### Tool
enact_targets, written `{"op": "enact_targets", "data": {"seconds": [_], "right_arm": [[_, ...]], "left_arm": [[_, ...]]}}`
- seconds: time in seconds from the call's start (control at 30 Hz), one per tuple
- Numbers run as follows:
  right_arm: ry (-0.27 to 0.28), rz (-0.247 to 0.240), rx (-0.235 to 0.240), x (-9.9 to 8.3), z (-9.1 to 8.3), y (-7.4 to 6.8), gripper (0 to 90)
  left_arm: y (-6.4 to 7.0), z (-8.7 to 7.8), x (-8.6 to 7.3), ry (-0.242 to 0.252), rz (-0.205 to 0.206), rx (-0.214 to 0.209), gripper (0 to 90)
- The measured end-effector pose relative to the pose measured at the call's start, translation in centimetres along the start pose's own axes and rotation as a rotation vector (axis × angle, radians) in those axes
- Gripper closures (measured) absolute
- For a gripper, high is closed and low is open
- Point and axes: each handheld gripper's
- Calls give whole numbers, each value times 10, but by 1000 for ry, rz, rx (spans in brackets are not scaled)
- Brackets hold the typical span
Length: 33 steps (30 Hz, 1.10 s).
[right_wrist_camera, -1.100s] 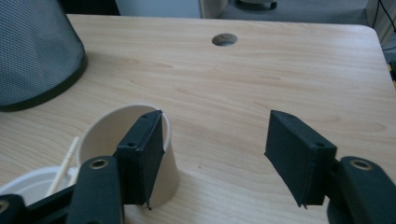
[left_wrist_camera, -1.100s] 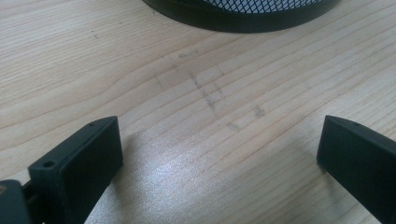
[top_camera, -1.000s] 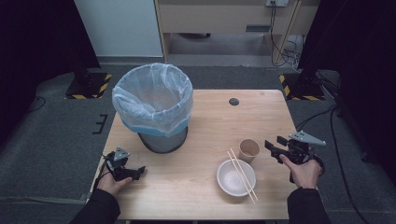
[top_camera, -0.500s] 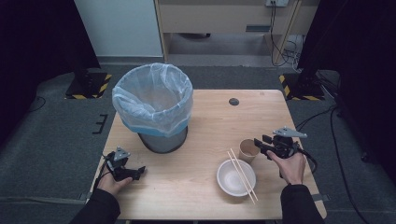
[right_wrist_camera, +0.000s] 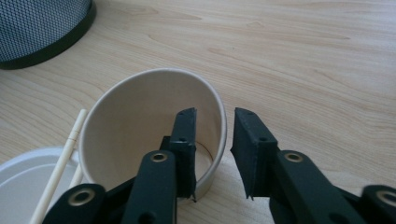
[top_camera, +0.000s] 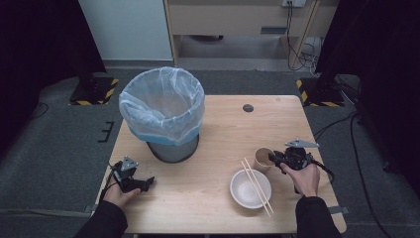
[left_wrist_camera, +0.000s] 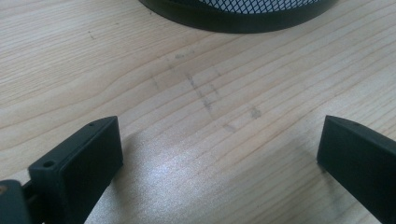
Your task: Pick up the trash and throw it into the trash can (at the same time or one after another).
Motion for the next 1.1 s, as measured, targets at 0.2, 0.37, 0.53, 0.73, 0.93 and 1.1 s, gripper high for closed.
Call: {"op": "enact_targets", "data": {"seconds": [0.2,0.37,0.53,0.73,0.93,1.1], "right_arm": [[-30,14,-5,-3,4,0,793],[-21,21,-7,-3,3,1,827],[26,33,-16,0,-5,3,828],[121,64,-22,6,-19,6,828],[225,88,-28,13,-34,7,828],[316,110,-29,18,-47,8,829]], "left_arm": [[0,0,0,0,0,0,0],[0,0,0,0,1,0,0],[0,0,0,0,2,-2,0],[0,0,0,-1,3,-3,0],[0,0,0,0,3,-3,0],[0,0,0,-1,4,-3,0]]}}
Point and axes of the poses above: each handheld gripper's, and its own axes: z roughly forward along the jaws, x roughly out of its top, y roughly to its right, and after that the axes turned 5 degrees about x, right-handed
